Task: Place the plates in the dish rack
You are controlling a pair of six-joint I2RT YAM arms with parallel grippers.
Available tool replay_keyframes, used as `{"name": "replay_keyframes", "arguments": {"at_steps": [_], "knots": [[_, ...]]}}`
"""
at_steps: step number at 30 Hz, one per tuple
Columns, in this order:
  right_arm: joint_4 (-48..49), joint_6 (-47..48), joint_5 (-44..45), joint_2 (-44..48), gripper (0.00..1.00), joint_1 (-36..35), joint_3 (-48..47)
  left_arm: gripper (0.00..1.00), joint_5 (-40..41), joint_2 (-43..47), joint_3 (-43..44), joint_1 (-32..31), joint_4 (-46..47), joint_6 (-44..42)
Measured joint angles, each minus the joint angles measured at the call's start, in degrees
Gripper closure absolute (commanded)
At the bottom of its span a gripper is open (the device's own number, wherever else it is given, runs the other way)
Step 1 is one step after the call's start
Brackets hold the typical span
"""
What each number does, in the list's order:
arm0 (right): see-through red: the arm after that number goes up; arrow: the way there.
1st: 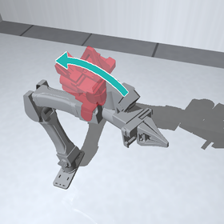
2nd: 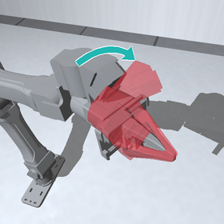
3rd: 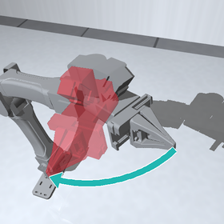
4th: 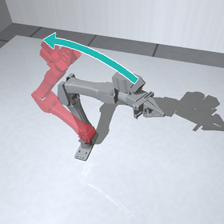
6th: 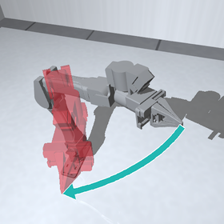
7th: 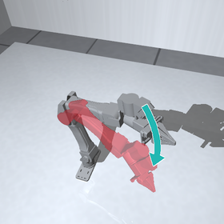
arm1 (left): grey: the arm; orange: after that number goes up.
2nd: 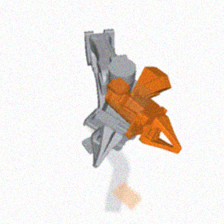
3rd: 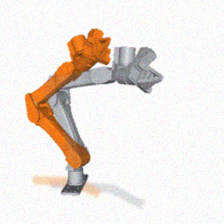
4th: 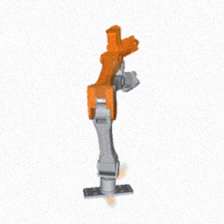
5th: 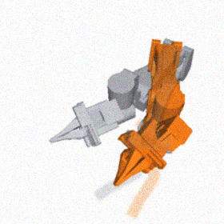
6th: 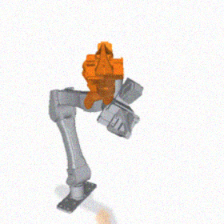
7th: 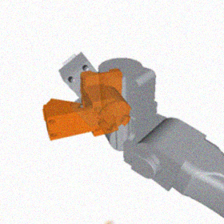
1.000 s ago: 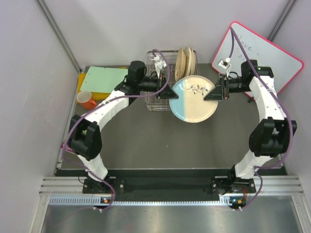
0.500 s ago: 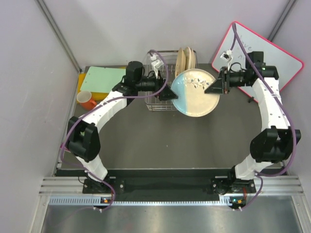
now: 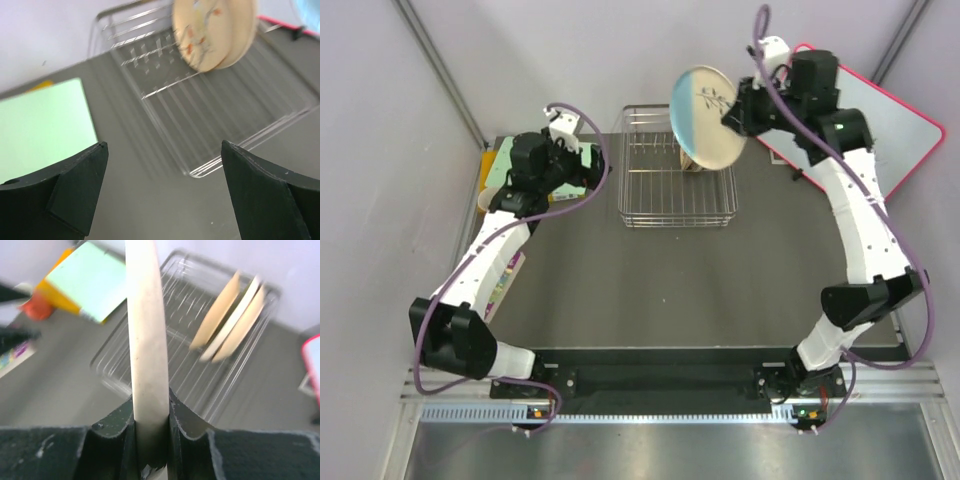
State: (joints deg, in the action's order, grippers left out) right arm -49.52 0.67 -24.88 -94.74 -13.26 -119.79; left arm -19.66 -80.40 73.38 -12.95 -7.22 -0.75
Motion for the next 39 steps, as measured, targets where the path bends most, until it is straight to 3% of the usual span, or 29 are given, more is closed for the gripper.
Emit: {"name": "replay_keyframes", "arguments": {"at_steps": [5, 8, 16, 21, 30, 39], "knots": [[5.57, -1.03, 29.92, -6.25, 1.00, -16.46, -7.98, 0.01, 8.37, 0.79, -5.92, -0.63, 0.17, 1.73], [10.05, 0.07, 43.87, -12.74, 1.00, -22.43, -12.09, 0.01, 10.47, 1.68, -9.66, -0.59, -0.59, 3.17], [24.87, 5.81, 67.45, -29.44, 1.00, -25.38, -15.85, 0.01, 15.65, 11.61, -16.46, -0.59, -0.52, 3.15], [27.96, 6.12, 72.63, -33.42, 1.00, -25.33, -15.87, 0.01, 16.65, 16.26, -20.48, -0.59, 0.92, 2.78], [33.29, 6.19, 74.55, -34.93, 1.00, -25.38, -17.40, 0.01, 16.50, 16.55, -25.24, -0.59, 1.38, 3.61], [32.39, 0.68, 70.44, -40.02, 1.00, -23.43, -19.15, 0.01, 16.24, 16.22, -26.25, -0.59, 1.90, 4.09]]}}
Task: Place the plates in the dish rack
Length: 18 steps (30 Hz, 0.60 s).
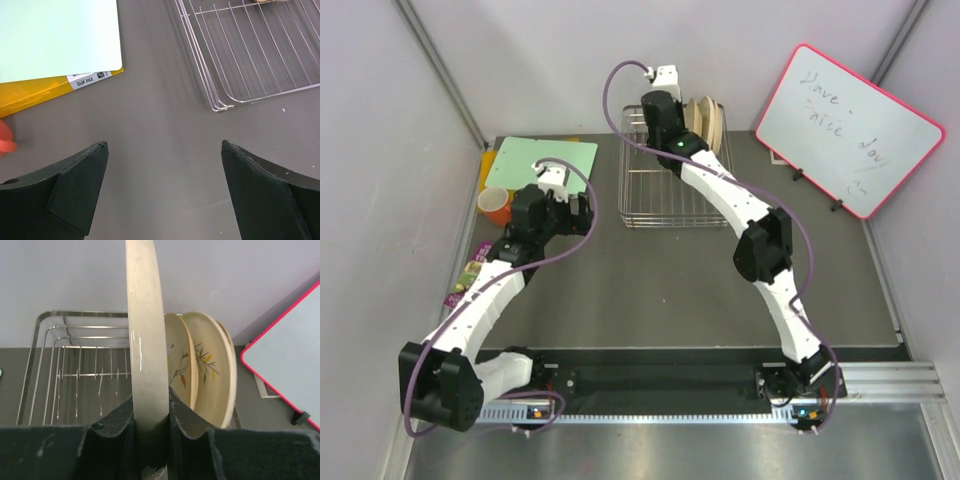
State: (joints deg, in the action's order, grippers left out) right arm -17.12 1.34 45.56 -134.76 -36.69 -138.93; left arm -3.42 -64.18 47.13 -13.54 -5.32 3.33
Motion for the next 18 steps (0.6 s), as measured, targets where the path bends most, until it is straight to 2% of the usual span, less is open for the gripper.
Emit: {"name": "replay_keyframes", "arguments": {"at_steps": [18], "knots": [[-3.30, -3.82, -4.48, -3.98, 1.00, 3.23, -0.26, 0.01, -0.20, -4.22, -0.68, 0.00, 1.03, 0.26]]}}
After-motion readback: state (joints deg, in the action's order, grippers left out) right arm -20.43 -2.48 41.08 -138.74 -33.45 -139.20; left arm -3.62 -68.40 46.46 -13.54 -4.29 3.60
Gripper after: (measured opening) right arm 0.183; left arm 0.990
